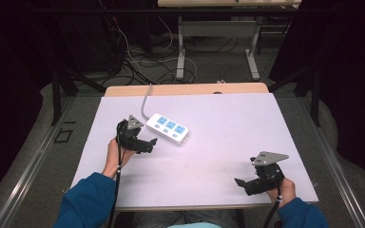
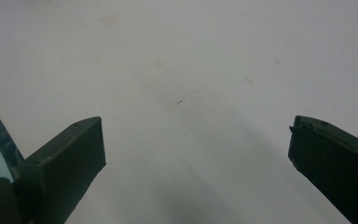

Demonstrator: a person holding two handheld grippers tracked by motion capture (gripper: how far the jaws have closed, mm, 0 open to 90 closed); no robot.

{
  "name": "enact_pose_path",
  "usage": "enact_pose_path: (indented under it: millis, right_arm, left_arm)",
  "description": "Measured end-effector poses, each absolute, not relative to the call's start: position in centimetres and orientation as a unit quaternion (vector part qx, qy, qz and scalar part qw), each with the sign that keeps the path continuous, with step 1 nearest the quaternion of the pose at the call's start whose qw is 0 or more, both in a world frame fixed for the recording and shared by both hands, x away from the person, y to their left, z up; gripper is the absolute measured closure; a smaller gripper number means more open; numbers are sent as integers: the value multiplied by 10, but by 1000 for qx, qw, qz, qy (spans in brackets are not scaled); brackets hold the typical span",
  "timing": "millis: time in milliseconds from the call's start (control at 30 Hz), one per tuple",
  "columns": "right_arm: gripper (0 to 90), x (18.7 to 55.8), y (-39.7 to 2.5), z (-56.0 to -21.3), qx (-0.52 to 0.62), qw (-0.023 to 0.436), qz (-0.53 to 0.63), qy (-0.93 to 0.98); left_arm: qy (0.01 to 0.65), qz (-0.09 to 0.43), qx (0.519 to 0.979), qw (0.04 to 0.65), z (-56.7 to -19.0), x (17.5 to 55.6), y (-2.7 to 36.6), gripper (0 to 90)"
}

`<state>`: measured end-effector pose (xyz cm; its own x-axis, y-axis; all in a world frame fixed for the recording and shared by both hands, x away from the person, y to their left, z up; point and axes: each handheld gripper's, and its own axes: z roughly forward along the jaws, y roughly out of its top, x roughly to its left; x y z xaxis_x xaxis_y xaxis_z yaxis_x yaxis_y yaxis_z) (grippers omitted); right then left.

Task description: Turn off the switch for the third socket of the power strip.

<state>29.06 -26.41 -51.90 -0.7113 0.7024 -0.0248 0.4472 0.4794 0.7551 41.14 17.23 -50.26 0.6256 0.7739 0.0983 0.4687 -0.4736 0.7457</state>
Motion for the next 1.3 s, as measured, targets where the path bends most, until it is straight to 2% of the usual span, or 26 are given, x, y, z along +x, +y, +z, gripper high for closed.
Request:
enact_pose_path:
  millis: [1100,1300]
  right_arm:
    - [39,292,-264,-519,339,164,376,847]
    - [41,292,-264,-520,338,162,376,848]
  left_arm:
    - [382,198,825,365,-513,447,135,2]
    - [378,202,825,367,-513,449,129,29]
